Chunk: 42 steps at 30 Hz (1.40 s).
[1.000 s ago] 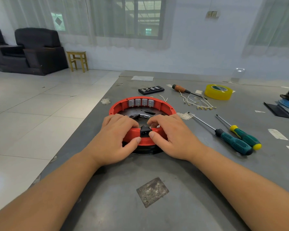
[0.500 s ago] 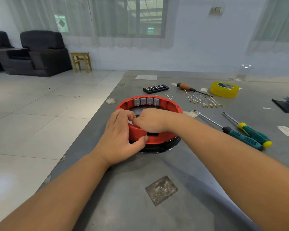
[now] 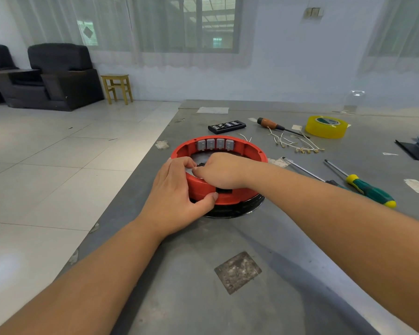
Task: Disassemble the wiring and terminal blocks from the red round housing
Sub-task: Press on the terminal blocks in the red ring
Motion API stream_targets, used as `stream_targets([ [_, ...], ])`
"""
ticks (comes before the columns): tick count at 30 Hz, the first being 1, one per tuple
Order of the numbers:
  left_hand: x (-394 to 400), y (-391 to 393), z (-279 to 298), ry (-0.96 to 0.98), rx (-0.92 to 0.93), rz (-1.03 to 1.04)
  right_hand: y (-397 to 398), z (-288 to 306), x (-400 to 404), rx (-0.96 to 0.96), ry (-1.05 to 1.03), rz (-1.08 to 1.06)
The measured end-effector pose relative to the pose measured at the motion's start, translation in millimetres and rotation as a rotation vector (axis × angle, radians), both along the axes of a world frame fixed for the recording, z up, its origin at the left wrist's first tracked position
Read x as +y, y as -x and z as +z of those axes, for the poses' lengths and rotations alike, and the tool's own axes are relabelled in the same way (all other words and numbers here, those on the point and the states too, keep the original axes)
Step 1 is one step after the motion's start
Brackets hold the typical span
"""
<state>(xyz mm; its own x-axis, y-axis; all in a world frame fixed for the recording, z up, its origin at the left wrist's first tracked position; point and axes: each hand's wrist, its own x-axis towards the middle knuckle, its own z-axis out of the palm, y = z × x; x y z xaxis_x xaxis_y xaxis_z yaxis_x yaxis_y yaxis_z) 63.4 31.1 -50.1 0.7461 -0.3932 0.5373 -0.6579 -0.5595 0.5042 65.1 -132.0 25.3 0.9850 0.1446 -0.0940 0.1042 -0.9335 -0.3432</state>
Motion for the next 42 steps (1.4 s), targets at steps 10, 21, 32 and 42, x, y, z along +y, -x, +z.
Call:
stream_targets([
  [10,-1.4,3.3,2.0,0.012,-0.003,-0.010,2.0,-6.8,8.1,-0.092,0.107,0.029],
  [21,-2.1,4.7,3.4,0.035,0.013,-0.009,5.7,-8.1,7.0,-0.177,0.084,0.025],
  [32,-2.4,5.5,3.0,0.050,0.005,-0.025,3.4,-13.3,5.1,-0.212,0.052,-0.007],
  [42,0.2,2.4,1.2,0.011,0.038,-0.029,6.6,5.9,-23.4,-0.195,-0.322,-0.047],
])
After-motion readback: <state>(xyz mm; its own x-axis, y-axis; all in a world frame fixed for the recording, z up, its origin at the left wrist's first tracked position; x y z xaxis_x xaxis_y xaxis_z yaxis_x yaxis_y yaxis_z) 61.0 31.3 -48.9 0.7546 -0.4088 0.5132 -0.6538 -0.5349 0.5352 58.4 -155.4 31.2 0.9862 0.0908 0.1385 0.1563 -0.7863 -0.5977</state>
